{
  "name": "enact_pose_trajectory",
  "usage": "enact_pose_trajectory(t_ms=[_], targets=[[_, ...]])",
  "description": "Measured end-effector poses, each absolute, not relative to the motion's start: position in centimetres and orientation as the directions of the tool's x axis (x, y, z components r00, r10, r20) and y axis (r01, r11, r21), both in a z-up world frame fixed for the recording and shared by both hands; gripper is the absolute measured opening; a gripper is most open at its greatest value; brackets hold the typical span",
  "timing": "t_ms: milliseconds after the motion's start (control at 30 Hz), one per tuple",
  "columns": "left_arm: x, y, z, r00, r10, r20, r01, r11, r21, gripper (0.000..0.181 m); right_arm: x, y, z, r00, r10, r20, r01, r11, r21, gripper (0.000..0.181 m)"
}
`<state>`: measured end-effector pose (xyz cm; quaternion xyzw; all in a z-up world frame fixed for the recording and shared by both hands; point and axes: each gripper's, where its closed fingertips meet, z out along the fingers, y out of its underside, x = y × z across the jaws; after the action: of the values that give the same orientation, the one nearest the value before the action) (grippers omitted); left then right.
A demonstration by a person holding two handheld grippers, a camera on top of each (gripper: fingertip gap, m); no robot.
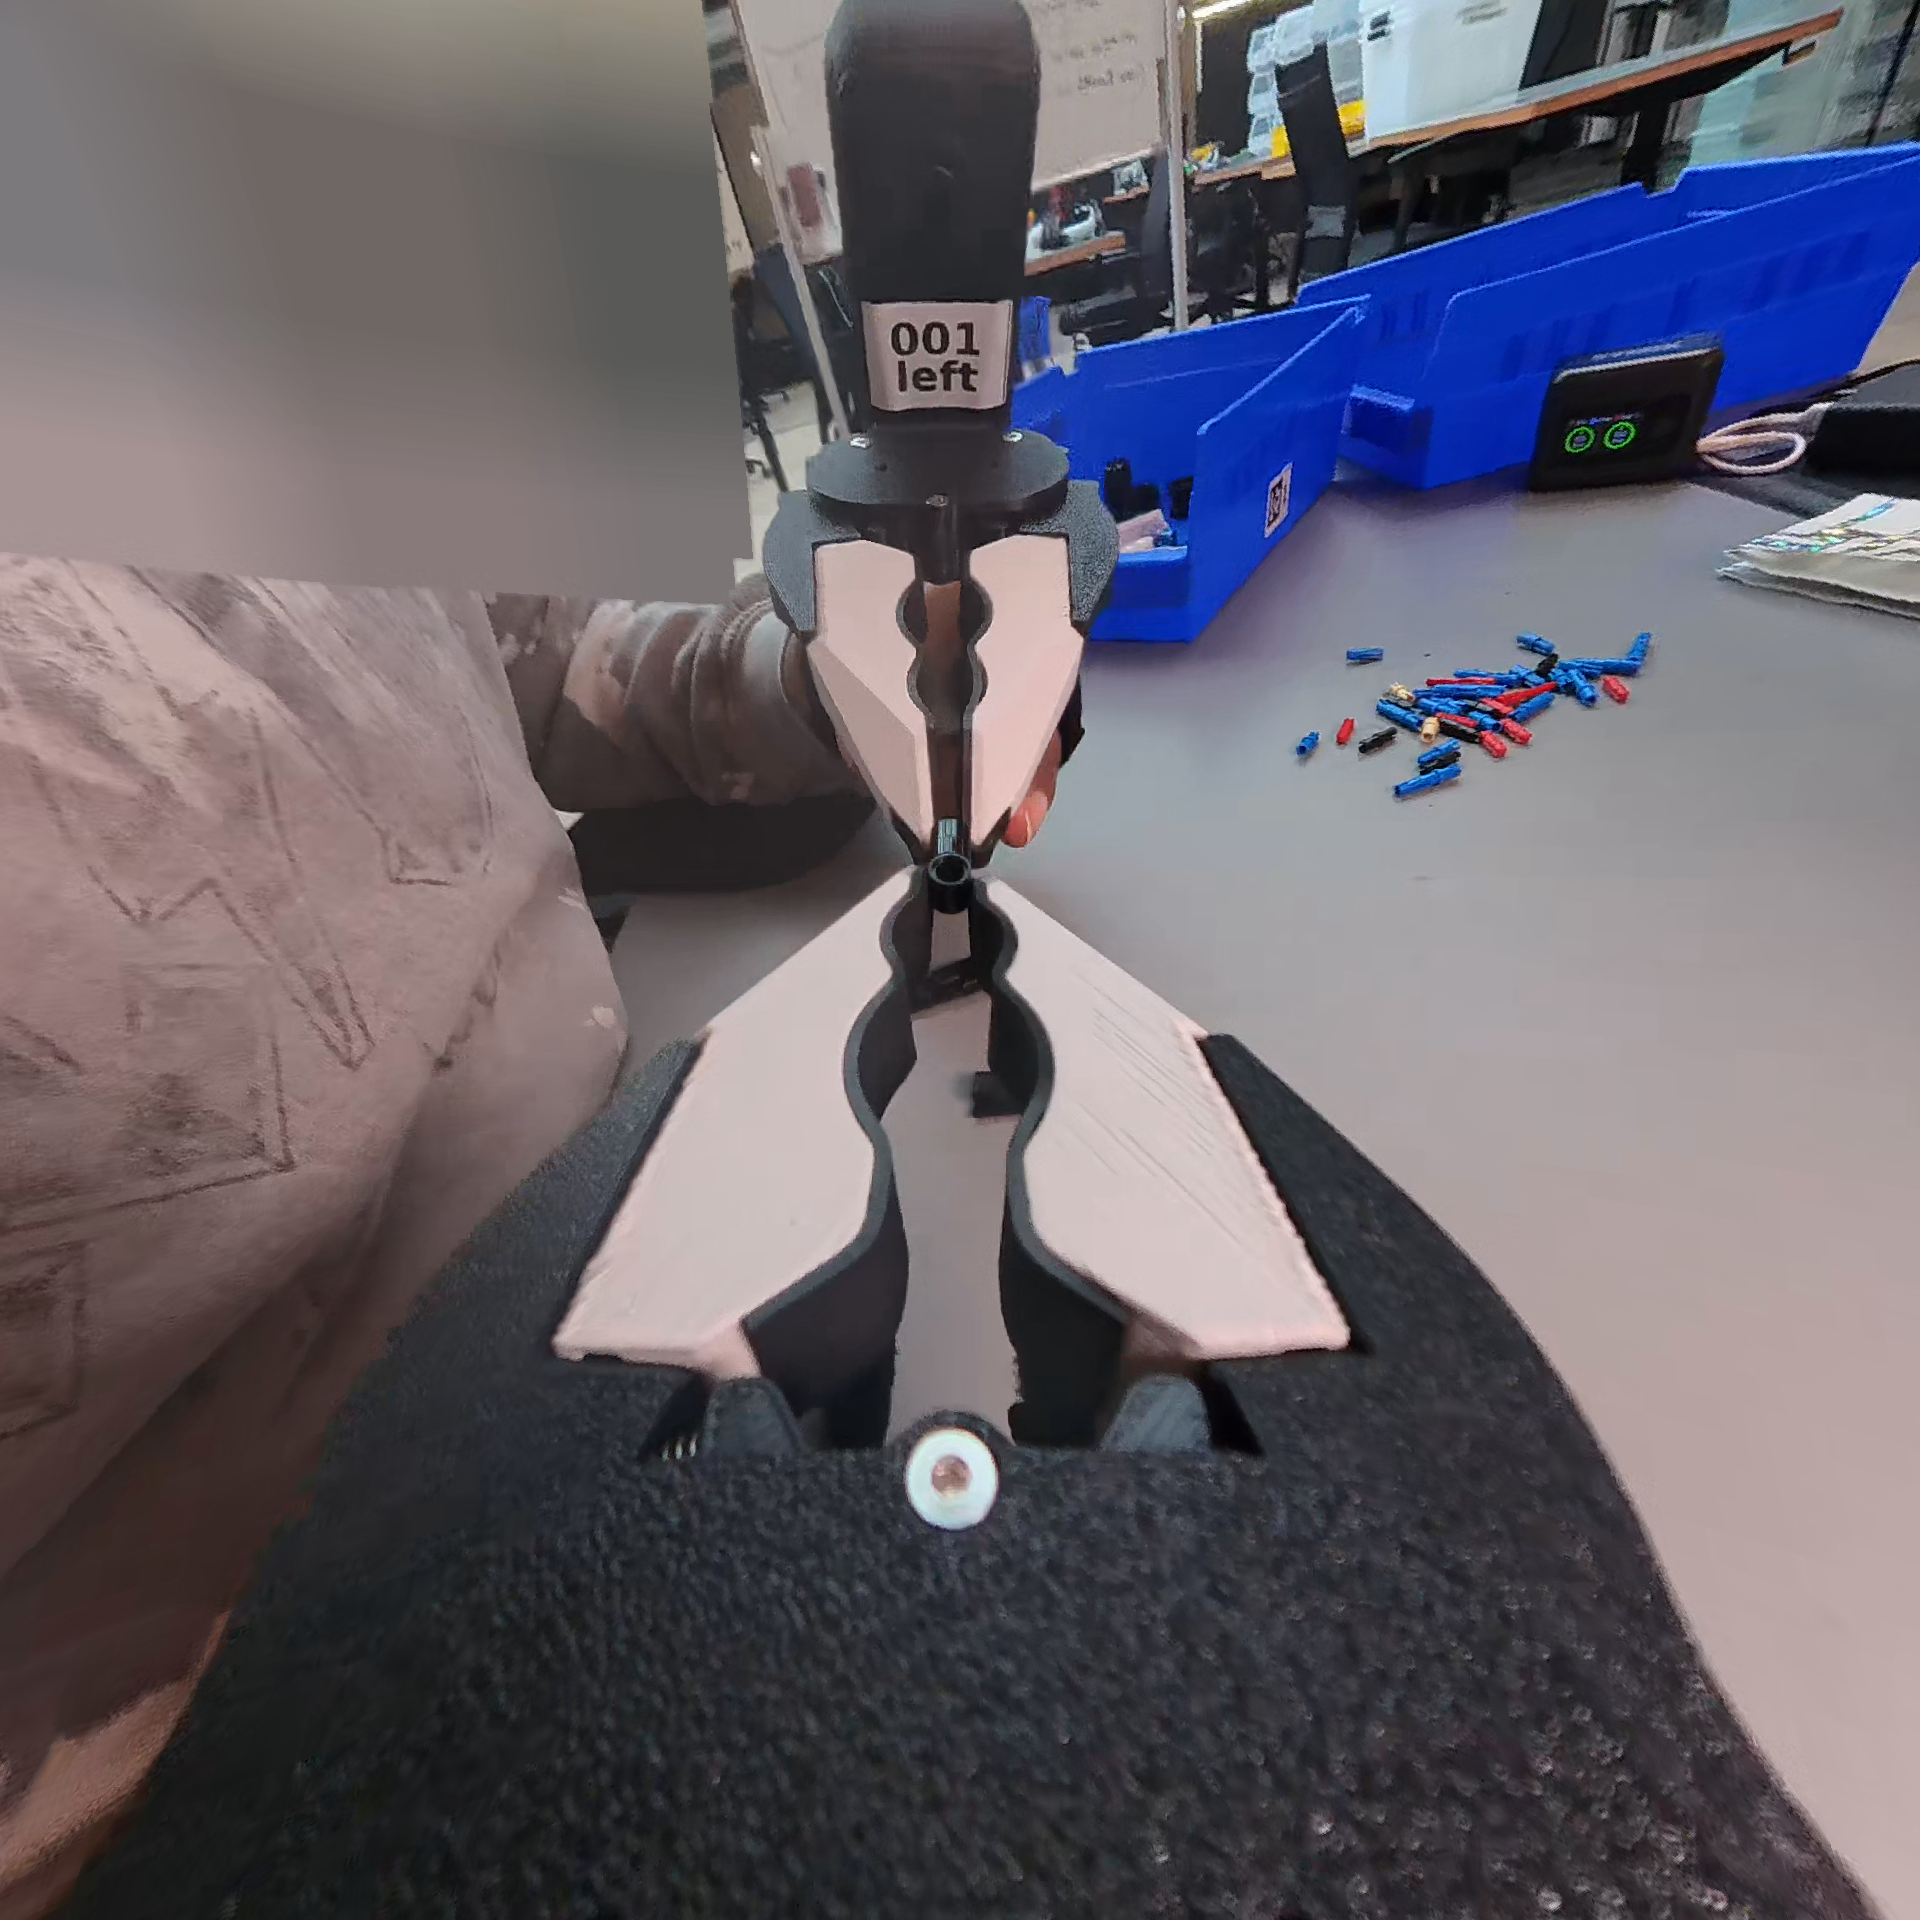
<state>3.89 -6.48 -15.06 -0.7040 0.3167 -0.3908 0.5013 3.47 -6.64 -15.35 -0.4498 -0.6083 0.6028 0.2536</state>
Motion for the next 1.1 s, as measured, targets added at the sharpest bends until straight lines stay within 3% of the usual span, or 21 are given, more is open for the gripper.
enact_pose_trajectory(t_ms=[367,467,600,633,700,833,900,1100], targets=[[3.8,-6.7,-14.2,0.502,-0.841,0.199,-0.063,-0.265,-0.962,0.002,4.0,-6.9,-14.6,-0.512,0.808,-0.293,0.241,-0.192,-0.951,0.004],[-2.3,-5.9,-10.4,0.591,-0.771,0.236,0.124,-0.202,-0.972,0.000,6.1,-2.6,-14.0,-0.408,0.854,-0.324,0.177,-0.274,-0.945,0.000],[2.2,-5.9,-13.0,0.539,-0.826,0.166,-0.051,-0.229,-0.972,0.001,3.1,-4.6,-15.4,-0.383,0.899,-0.214,0.237,-0.128,-0.963,0.000],[2.0,-5.7,-12.8,0.534,-0.824,0.191,-0.028,-0.243,-0.970,0.001,3.2,-5.1,-14.8,-0.424,0.879,-0.217,0.215,-0.135,-0.967,0.017],[1.5,-5.5,-13.2,0.527,-0.818,0.232,0.001,-0.272,-0.962,0.001,3.2,-5.5,-13.9,-0.456,0.856,-0.242,0.194,-0.169,-0.966,0.032],[3.0,-6.3,-13.9,0.488,-0.842,0.228,-0.029,-0.277,-0.961,0.001,2.6,-6.0,-14.0,-0.450,0.848,-0.281,0.208,-0.207,-0.956,0.023],[3.3,-6.4,-13.7,0.483,-0.847,0.220,-0.030,-0.267,-0.963,0.001,2.5,-6.6,-14.1,-0.474,0.830,-0.294,0.220,-0.212,-0.952,0.007],[3.3,-6.9,-13.4,0.494,-0.857,0.145,-0.085,-0.214,-0.973,0.001,2.6,-7.2,-13.6,-0.518,0.752,-0.408,0.220,-0.343,-0.913,0.005]])
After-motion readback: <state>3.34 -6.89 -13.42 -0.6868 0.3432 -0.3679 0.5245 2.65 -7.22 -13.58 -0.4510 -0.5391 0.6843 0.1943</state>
